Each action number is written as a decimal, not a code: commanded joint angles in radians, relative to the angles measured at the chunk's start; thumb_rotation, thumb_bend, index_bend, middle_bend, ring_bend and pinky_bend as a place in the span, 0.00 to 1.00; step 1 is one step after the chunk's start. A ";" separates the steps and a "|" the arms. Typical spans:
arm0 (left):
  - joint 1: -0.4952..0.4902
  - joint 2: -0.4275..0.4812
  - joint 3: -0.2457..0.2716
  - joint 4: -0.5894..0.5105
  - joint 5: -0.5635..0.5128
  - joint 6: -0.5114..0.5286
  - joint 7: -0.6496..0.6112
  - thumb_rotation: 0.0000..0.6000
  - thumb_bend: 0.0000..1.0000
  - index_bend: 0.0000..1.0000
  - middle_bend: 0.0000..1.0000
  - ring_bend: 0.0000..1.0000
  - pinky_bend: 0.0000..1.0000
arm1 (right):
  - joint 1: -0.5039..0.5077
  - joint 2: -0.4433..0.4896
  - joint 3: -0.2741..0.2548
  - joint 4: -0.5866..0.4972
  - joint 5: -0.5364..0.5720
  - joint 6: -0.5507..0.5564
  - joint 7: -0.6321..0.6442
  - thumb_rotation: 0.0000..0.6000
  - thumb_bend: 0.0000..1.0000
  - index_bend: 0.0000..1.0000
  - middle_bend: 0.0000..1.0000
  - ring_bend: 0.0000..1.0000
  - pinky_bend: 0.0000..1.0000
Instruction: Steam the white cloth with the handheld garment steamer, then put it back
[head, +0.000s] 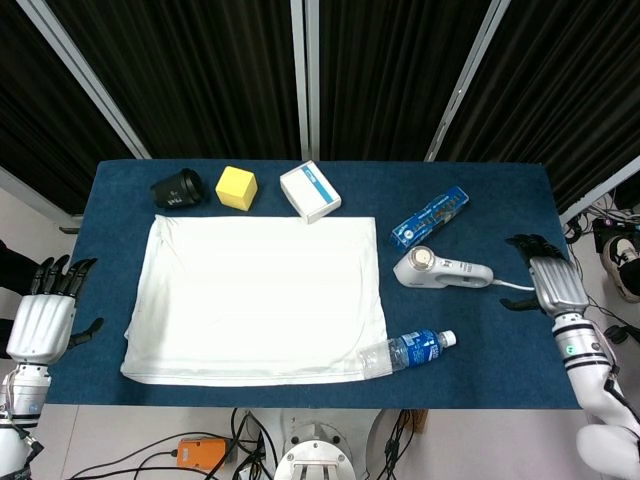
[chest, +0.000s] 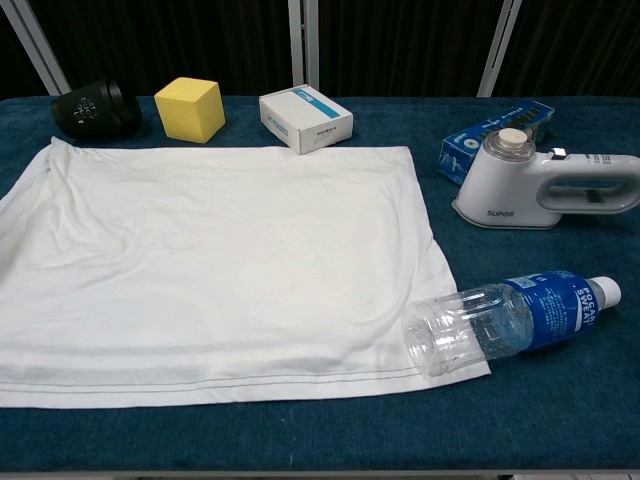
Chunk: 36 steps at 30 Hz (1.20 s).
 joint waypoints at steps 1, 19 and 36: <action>-0.002 0.001 -0.001 0.004 -0.001 -0.002 -0.004 1.00 0.15 0.09 0.13 0.03 0.00 | 0.087 -0.055 0.030 -0.007 0.146 -0.068 -0.104 1.00 0.11 0.32 0.26 0.18 0.22; -0.027 -0.016 0.000 0.055 -0.006 -0.041 -0.037 1.00 0.15 0.09 0.13 0.02 0.00 | 0.256 -0.195 0.011 0.048 0.455 -0.038 -0.352 1.00 0.11 0.49 0.44 0.36 0.00; -0.034 -0.028 0.005 0.082 -0.009 -0.051 -0.053 1.00 0.15 0.09 0.13 0.02 0.00 | 0.314 -0.237 -0.003 0.107 0.543 -0.096 -0.337 1.00 0.11 0.55 0.52 0.50 0.00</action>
